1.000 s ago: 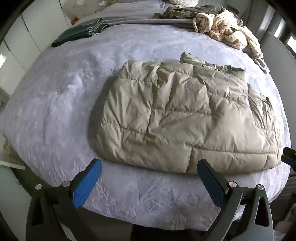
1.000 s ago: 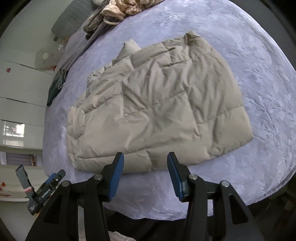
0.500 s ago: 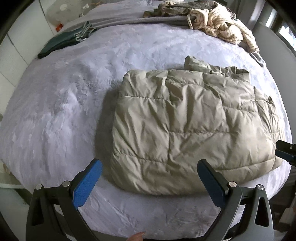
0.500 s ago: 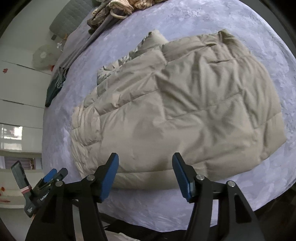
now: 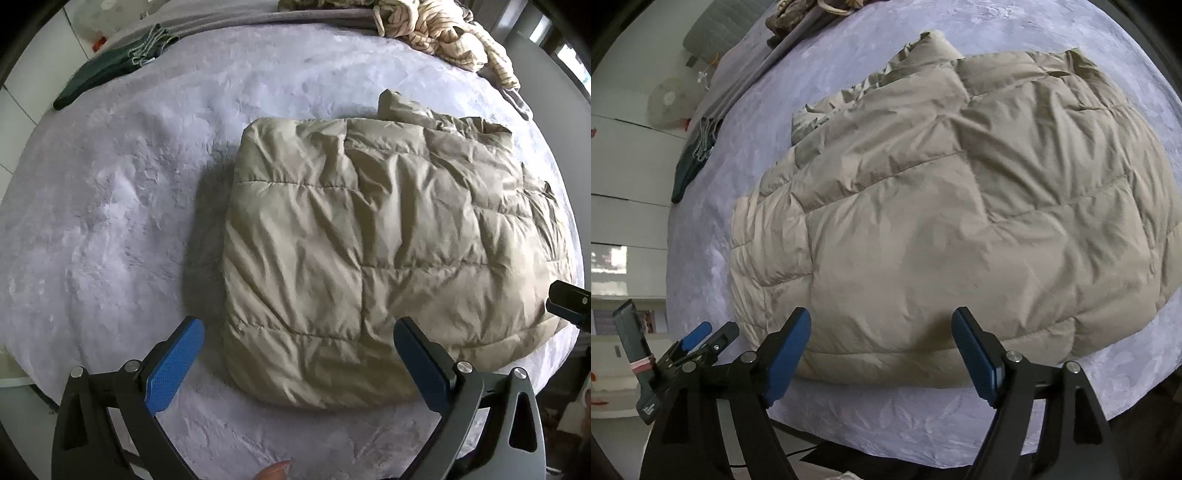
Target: Fold large clothes
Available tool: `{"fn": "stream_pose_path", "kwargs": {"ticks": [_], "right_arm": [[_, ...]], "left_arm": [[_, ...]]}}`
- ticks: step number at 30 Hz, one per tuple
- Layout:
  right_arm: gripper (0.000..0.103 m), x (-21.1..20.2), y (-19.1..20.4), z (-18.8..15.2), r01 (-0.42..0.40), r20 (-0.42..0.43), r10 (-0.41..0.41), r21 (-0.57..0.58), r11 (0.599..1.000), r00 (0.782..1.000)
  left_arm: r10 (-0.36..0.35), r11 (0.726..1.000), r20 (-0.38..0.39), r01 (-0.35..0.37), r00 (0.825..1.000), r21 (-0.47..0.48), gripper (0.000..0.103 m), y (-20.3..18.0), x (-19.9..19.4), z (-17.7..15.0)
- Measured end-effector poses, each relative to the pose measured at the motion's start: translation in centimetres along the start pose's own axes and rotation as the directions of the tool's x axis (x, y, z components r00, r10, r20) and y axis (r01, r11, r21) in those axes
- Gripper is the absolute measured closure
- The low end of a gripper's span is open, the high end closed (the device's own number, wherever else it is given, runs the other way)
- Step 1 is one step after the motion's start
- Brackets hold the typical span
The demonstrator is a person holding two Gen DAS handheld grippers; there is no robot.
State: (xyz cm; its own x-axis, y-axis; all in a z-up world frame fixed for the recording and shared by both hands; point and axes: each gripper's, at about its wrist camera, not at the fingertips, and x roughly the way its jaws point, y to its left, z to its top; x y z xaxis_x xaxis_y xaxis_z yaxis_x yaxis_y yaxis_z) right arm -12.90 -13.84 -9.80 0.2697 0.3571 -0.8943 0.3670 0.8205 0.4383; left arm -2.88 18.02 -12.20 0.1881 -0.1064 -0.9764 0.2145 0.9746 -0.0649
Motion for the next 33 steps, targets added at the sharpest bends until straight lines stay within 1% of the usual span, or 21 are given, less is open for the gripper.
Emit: {"fn": "stream_pose_path", "kwargs": {"ticks": [2,3,4,6,8,10,11,13,17,19,20,23,24,25,28,29,31,33], "right_arm": [[0.019,0.4,0.6,-0.1,0.002,0.0,-0.002,-0.008,1.0,1.0],[0.014,0.5,0.9,-0.1,0.007,0.005,-0.007,-0.014,1.0,1.0],[0.0,0.7,1.3,-0.1,0.009,0.015,-0.009,-0.021,1.0,1.0],[0.0,1.0,2.0,-0.1,0.013,0.043,-0.011,-0.038,0.999,0.999],[0.0,1.6,2.6,0.0,0.028,0.042,-0.026,-0.056,0.998,0.999],[0.0,2.3,2.9,0.3,0.043,0.018,-0.042,-0.055,0.998,0.999],[0.0,3.1,2.9,0.5,0.043,-0.024,-0.044,-0.047,0.998,0.999],[0.0,3.9,2.8,0.8,0.033,-0.055,-0.035,-0.026,0.999,0.998],[0.0,4.3,2.9,1.0,0.034,-0.057,-0.035,-0.017,0.999,0.998],[0.0,4.5,2.8,1.3,0.04,-0.062,-0.04,-0.012,0.999,0.997],[0.0,4.7,2.7,1.4,0.042,-0.066,-0.042,-0.004,0.999,0.997],[0.0,5.2,2.5,1.5,0.048,-0.073,-0.048,0.008,0.999,0.996],[0.0,5.1,2.3,1.6,0.051,-0.076,-0.05,0.009,0.999,0.996],[0.0,5.2,2.2,1.7,0.054,-0.078,-0.053,0.01,0.999,0.996],[0.0,5.5,2.2,1.8,0.065,-0.083,-0.064,0.012,0.998,0.995],[0.0,5.6,2.2,1.8,0.069,-0.085,-0.067,0.013,0.998,0.994],[0.0,5.8,2.3,1.9,0.077,-0.088,-0.076,0.012,0.997,0.993],[0.0,6.0,2.3,1.8,0.086,-0.091,-0.085,0.007,0.996,0.992]], "left_arm": [[-0.007,1.0,-0.007,0.007,1.0,-0.003,0.0,0.3,0.4,0.2],[-0.009,1.0,-0.011,0.008,1.0,-0.004,0.0,0.4,0.6,0.2],[-0.007,1.0,-0.014,0.007,1.0,-0.008,0.0,0.6,0.8,0.3],[-0.004,1.0,-0.017,0.004,1.0,-0.02,0.0,1.1,1.4,0.5],[-0.008,0.999,-0.029,0.007,1.0,-0.033,0.0,1.6,2.0,0.7],[-0.038,0.998,-0.05,0.036,0.998,-0.042,0.0,2.1,2.6,0.8],[-0.05,0.998,-0.055,0.048,0.997,-0.048,0.0,2.4,2.8,0.8],[-0.069,0.996,-0.058,0.066,0.996,-0.057,0.0,3.0,3.0,0.9],[-0.133,0.986,-0.055,0.126,0.99,-0.105,0.0,5.6,3.6,1.4],[-0.198,0.973,-0.072,0.187,0.978,-0.134,0.0,7.2,4.4,1.8],[-0.268,0.957,-0.099,0.253,0.958,-0.143,0.0,8.0,5.4,2.1],[-0.343,0.935,-0.144,0.323,0.928,-0.145,0.0,9.4,7.4,2.5],[-0.378,0.923,-0.156,0.358,0.913,-0.14,0.0,9.8,8.0,2.7],[-0.404,0.913,-0.163,0.384,0.9,-0.14,0.0,9.9,8.4,2.8],[-0.503,0.863,-0.179,0.48,0.845,-0.16,0.0,10.4,10.0,3.4],[-0.54,0.841,-0.181,0.515,0.822,-0.169,0.0,10.4,10.6,3.7],[-0.595,0.803,-0.184,0.569,0.782,-0.181,0.0,10.0,11.7,4.4],[-0.632,0.775,-0.188,0.604,0.752,-0.189,0.0,9.5,12.6,4.8]]}}
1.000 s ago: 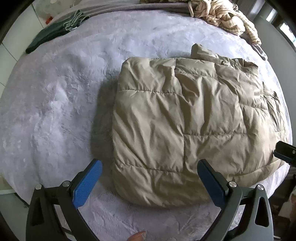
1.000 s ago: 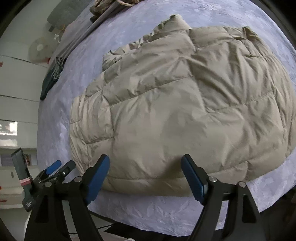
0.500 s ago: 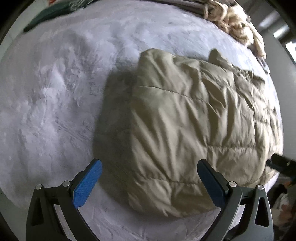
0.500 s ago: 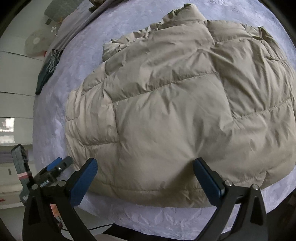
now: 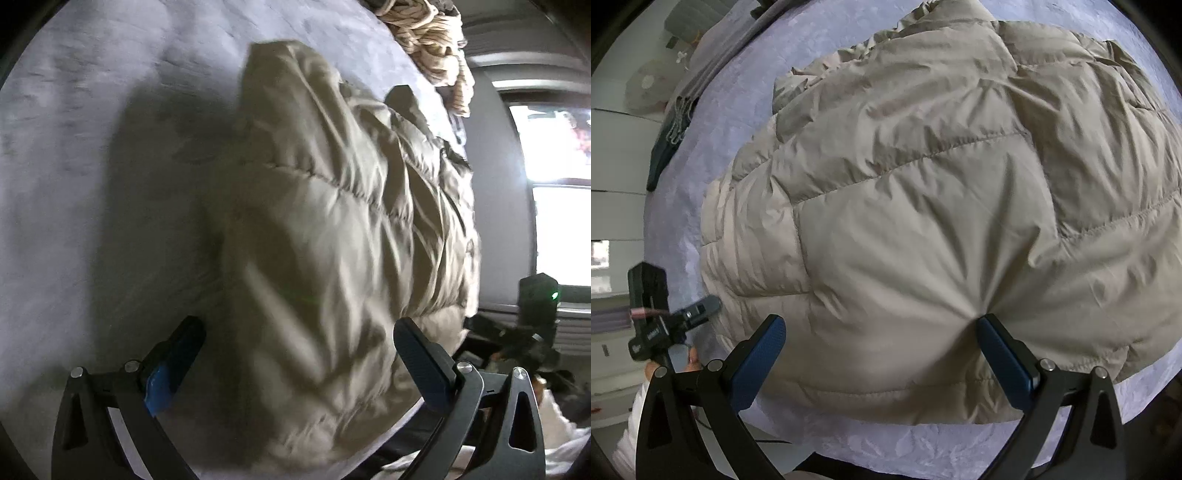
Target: Fold large clothes
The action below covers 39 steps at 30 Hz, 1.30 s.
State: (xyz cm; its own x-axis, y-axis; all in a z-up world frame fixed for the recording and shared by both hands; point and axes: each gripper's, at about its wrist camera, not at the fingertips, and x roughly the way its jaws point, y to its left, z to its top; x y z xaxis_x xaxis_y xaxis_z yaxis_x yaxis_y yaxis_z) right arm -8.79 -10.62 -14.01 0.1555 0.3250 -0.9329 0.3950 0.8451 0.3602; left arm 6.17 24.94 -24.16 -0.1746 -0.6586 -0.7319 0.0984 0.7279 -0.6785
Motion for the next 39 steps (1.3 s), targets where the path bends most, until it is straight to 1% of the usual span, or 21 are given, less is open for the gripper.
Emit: {"fn": "stream_pose_path", "kwargs": {"ticks": [2,4,10,12,13,14,15,17,18,19,20,24,26,28,29,30,31,32,33,35,39], "right_arm": [[0.0,0.2,0.2,-0.1,0.007,-0.002,-0.007,-0.003,1.0,1.0],[0.0,0.6,0.4,0.0,0.014,-0.004,-0.014,-0.006,1.0,1.0],[0.0,1.2,1.0,0.3,0.031,-0.009,-0.031,-0.007,1.0,0.999],[0.0,1.4,1.1,0.6,0.033,-0.009,-0.033,-0.005,0.999,0.999],[0.0,1.5,1.2,0.7,0.035,-0.01,-0.035,-0.005,0.999,0.999],[0.0,1.5,1.2,0.8,0.036,-0.01,-0.036,-0.005,0.999,0.999],[0.0,1.6,1.3,0.9,0.039,-0.01,-0.039,-0.004,0.999,0.999],[0.0,1.6,1.3,1.2,0.044,-0.011,-0.044,-0.003,0.999,0.999],[0.0,1.6,1.4,1.3,0.046,-0.011,-0.046,-0.001,0.999,0.999],[0.0,1.4,1.4,1.4,0.045,-0.011,-0.045,0.0,0.999,0.999],[0.0,1.4,1.5,1.5,0.043,-0.011,-0.043,-0.001,0.999,0.999],[0.0,0.1,1.5,1.8,0.024,0.004,-0.024,-0.018,1.0,1.0],[0.0,-1.0,1.2,2.0,0.017,0.035,-0.016,-0.024,1.0,0.999],[0.0,-2.1,0.6,2.3,0.015,0.087,-0.014,-0.017,1.0,0.996],[0.009,-2.8,0.1,2.6,0.018,0.12,-0.017,-0.006,1.0,0.993],[0.02,-3.0,-0.3,2.8,0.015,0.138,-0.015,0.001,1.0,0.99],[0.055,-3.2,-0.9,3.2,0.014,0.146,-0.016,0.013,1.0,0.989],[0.083,-3.0,-1.4,3.5,0.017,0.143,-0.02,0.023,1.0,0.99],[0.086,-2.8,-1.8,3.8,0.015,0.145,-0.019,0.028,0.999,0.989],[0.089,-2.1,-2.3,4.7,-0.024,0.147,0.022,0.01,1.0,0.989],[0.09,-0.3,-3.0,6.3,-0.061,0.127,0.065,-0.035,0.997,0.99]], "left_arm": [[-0.036,0.999,-0.034,0.036,0.999,0.011,0.0,0.0,1.8,1.2],[-0.037,0.999,-0.066,0.04,0.997,0.035,0.0,0.0,3.1,2.1],[-0.086,0.992,-0.109,0.095,0.99,0.078,0.0,-0.3,3.9,2.8],[-0.125,0.986,-0.136,0.138,0.983,0.093,0.0,-0.9,4.2,2.5],[-0.139,0.983,-0.146,0.154,0.979,0.096,0.006,-1.0,3.9,2.0],[-0.157,0.978,-0.162,0.176,0.974,0.108,0.023,-1.7,4.1,1.7],[-0.154,0.977,-0.168,0.175,0.974,0.123,0.03,-2.3,4.4,1.5],[-0.151,0.974,-0.161,0.174,0.975,0.145,0.047,-3.1,4.3,1.3],[-0.156,0.973,-0.156,0.18,0.975,0.146,0.051,-3.3,4.0,1.3],[-0.165,0.971,-0.149,0.187,0.975,0.146,0.058,-3.6,3.6,1.3],[-0.174,0.969,-0.139,0.194,0.975,0.151,0.063,-3.8,3.0,1.2],[-0.196,0.958,-0.107,0.214,0.975,0.189,0.064,-5.4,0.7,0.7],[-0.193,0.956,-0.087,0.207,0.977,0.21,0.064,-6.8,-0.3,0.3],[-0.188,0.955,-0.073,0.2,0.979,0.22,0.064,-7.7,-1.0,0.3],[-0.186,0.954,-0.066,0.196,0.98,0.226,0.064,-8.3,-1.3,0.1],[-0.184,0.953,-0.059,0.192,0.981,0.234,0.064,-8.9,-1.7,0.0],[-0.181,0.952,-0.052,0.188,0.982,0.241,0.064,-9.3,-2.1,-0.3],[-0.177,0.952,-0.045,0.182,0.983,0.247,0.064,-10.0,-2.6,-0.5],[-0.172,0.952,-0.038,0.176,0.984,0.251,0.064,-10.5,-3.1,-0.6],[-0.159,0.955,-0.017,0.159,0.987,0.249,0.064,-11.9,-4.0,-1.1],[-0.107,0.969,0.029,0.097,0.994,0.226,0.064,-15.8,-4.6,-2.2]]}}
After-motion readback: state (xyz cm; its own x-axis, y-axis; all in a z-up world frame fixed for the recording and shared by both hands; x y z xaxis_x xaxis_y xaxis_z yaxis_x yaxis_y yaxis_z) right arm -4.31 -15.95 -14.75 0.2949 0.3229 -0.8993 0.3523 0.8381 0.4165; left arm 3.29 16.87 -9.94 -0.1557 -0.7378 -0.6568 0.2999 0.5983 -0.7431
